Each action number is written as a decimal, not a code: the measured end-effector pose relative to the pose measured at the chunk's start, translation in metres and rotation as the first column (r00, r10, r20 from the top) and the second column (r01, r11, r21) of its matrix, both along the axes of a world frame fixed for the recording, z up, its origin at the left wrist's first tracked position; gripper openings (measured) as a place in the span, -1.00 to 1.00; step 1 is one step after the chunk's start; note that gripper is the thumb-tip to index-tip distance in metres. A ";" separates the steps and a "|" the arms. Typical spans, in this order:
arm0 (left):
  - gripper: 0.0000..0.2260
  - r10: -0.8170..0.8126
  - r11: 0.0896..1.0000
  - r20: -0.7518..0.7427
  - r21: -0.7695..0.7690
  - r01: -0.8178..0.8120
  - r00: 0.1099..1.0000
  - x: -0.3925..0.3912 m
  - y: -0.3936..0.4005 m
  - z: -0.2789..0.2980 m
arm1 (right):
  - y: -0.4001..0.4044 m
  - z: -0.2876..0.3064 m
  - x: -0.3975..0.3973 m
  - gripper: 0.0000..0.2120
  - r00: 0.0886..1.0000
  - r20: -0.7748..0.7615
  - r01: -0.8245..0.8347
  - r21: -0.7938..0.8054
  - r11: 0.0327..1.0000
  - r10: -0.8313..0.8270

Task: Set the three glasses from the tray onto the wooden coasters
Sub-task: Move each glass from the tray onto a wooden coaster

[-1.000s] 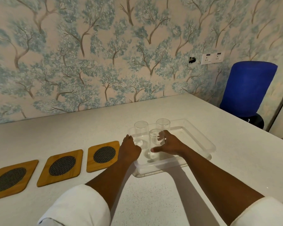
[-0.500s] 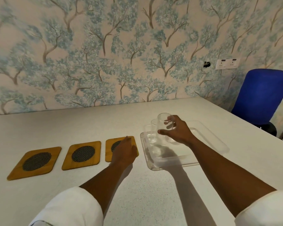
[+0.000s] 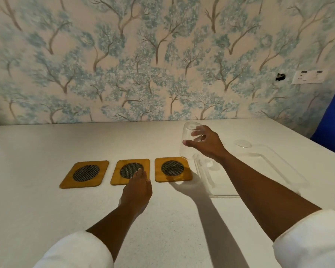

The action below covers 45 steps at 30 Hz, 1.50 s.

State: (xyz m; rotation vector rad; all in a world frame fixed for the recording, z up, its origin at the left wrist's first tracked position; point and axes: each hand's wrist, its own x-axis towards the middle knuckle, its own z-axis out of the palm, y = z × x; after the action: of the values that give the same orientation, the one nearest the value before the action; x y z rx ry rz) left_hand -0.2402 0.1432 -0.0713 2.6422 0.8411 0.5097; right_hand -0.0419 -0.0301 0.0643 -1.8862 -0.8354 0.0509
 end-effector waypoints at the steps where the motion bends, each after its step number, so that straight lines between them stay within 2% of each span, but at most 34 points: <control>1: -0.56 0.012 1.000 -0.006 0.001 -0.012 1.000 -0.008 0.004 -0.002 | 0.008 0.000 -0.004 -0.24 1.000 -0.002 -0.012 0.002 1.000 0.012; 12: -0.52 0.187 0.982 -0.103 0.010 -0.187 0.977 -0.069 0.041 -0.018 | 0.090 0.003 -0.041 -0.22 0.989 0.008 -0.148 -0.005 0.989 0.148; 18: -0.52 0.166 0.986 -0.107 -0.015 -0.168 0.980 -0.087 0.048 -0.027 | 0.129 0.007 -0.061 -0.24 0.974 -0.009 -0.225 -0.008 0.974 0.225; 31: -0.51 0.138 0.990 -0.114 0.033 -0.135 0.984 -0.089 0.045 -0.030 | 0.200 -0.009 -0.103 -0.24 0.937 -0.030 -0.350 -0.029 0.936 0.349; 38: -0.51 0.144 0.988 -0.094 0.062 -0.138 0.985 -0.087 0.045 -0.032 | 0.234 -0.022 -0.123 -0.34 0.917 -0.053 -0.397 -0.031 0.917 0.395; 45: -0.51 0.146 0.989 -0.056 0.033 -0.144 0.988 -0.088 0.046 -0.029 | 0.271 -0.042 -0.136 -0.28 0.893 -0.099 -0.446 -0.050 0.894 0.440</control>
State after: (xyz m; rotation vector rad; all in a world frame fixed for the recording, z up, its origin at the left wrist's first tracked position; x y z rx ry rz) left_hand -0.3280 0.1895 -0.1008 2.6464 1.0578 0.4864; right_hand -0.1780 0.2406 0.0226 -1.7096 -1.2042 0.4473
